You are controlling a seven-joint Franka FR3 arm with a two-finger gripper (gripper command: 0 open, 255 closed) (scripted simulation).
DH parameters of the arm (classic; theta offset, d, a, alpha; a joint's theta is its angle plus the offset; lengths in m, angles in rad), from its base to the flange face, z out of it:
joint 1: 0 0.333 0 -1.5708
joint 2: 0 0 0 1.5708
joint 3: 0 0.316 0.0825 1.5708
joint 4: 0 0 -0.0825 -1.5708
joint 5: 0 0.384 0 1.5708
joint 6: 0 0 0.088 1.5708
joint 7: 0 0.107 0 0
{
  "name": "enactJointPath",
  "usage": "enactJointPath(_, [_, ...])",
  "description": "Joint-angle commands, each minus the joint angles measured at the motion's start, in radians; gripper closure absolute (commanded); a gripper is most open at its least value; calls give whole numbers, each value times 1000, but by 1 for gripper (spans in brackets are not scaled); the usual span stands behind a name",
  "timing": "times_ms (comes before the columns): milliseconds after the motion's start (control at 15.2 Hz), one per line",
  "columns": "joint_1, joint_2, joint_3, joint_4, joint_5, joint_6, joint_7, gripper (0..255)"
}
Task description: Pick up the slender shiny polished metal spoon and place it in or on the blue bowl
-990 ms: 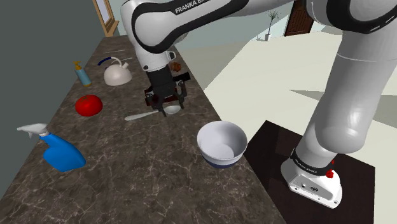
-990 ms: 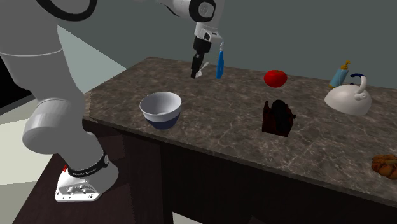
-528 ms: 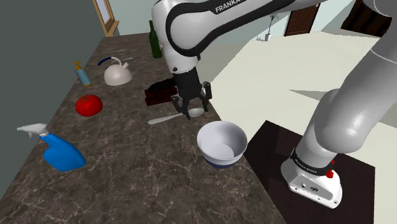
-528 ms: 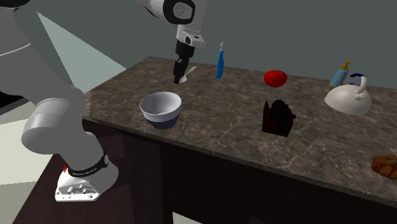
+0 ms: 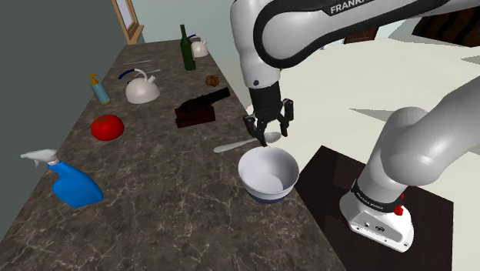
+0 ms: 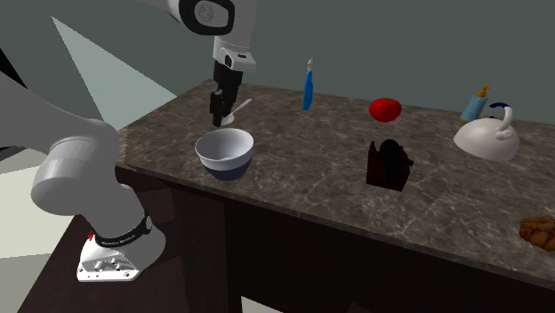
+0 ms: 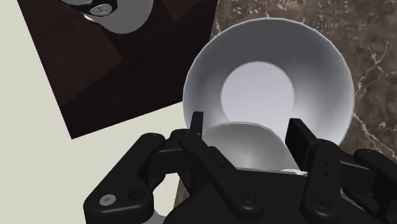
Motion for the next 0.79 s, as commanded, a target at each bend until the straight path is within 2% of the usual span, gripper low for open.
enactJointPath(0, [10,-92,-16,-70,10,-24,-17,255])
enactJointPath(198, [22,-202,-39,-143,13,-63,-34,255])
enactJointPath(726, [26,-177,-19,-235,29,53,-42,255])
